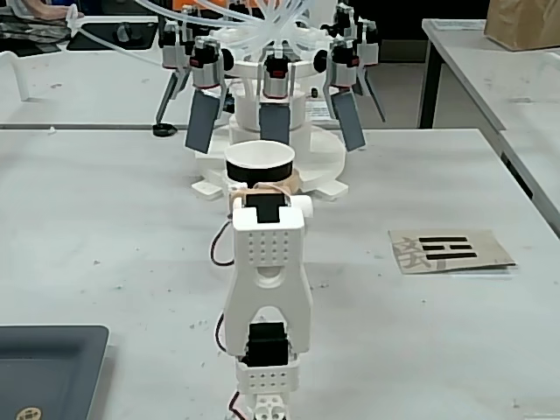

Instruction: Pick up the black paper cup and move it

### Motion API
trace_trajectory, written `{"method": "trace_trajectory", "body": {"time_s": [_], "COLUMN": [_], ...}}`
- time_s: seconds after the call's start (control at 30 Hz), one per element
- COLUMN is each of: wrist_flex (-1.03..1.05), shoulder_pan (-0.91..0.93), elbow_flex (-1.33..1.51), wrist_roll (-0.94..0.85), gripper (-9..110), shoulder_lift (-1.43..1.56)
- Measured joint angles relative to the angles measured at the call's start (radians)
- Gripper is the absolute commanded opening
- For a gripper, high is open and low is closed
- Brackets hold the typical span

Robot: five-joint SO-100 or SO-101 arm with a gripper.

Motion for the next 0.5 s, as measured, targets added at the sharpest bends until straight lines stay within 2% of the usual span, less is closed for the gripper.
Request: {"method": "trace_trajectory", "body": {"time_s": [0.5], "wrist_flex": [-0.046], "shoulder_pan": [0.028], "elbow_flex": [-0.247], "wrist_roll": [-0.028], "gripper": [4], "shoulder_lift": [-0.235]}}
